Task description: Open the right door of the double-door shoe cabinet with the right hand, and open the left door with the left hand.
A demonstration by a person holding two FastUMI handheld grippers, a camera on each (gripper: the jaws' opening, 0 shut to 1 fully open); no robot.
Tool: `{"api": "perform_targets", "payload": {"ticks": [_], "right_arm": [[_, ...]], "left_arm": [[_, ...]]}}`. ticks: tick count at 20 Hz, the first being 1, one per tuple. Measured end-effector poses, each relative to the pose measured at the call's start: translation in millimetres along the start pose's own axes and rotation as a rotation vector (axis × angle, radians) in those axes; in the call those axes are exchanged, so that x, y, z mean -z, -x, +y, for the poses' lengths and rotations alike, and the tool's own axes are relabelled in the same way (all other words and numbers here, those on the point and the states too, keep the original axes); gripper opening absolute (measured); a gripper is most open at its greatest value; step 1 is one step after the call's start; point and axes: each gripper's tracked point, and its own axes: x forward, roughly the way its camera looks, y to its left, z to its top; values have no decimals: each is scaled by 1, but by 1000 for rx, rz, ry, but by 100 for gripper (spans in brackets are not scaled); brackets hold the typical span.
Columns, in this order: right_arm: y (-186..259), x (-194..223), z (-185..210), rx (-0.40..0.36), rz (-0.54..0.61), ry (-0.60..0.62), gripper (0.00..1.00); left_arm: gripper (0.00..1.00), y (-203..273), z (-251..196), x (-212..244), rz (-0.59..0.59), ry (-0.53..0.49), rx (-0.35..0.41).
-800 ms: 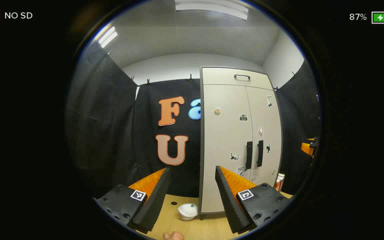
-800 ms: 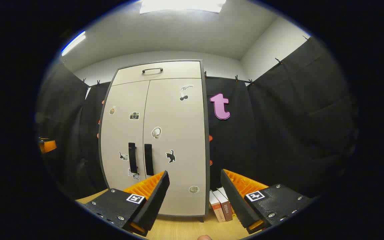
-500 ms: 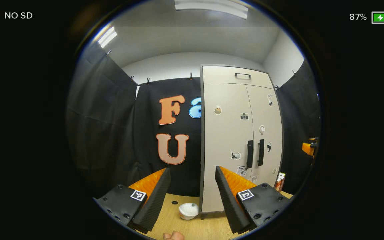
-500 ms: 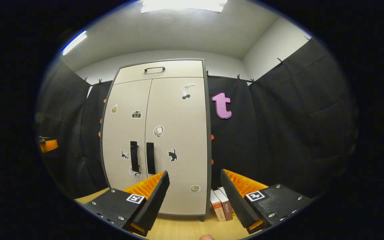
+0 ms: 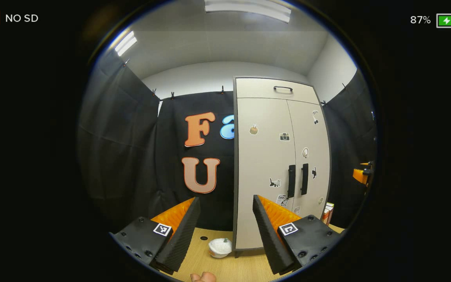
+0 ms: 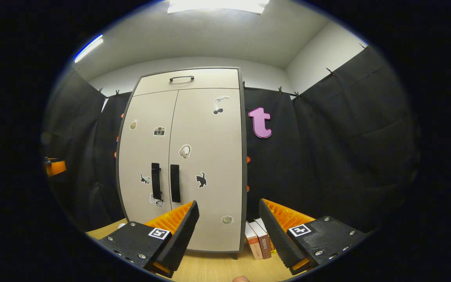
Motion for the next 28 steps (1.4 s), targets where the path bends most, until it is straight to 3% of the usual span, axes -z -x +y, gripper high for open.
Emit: {"api": "perform_targets", "payload": {"ticks": [10,15,28], "right_arm": [[-14,7,28,-34,19,2,94],[-34,9,55,-67,38,-9,94],[-144,29,131,-94,116,23,95]], "left_arm": [[81,2,-3,2,3,0,38],[81,0,-1,5,8,-6,19],[81,-15,20,20,30,-19,-19]]}}
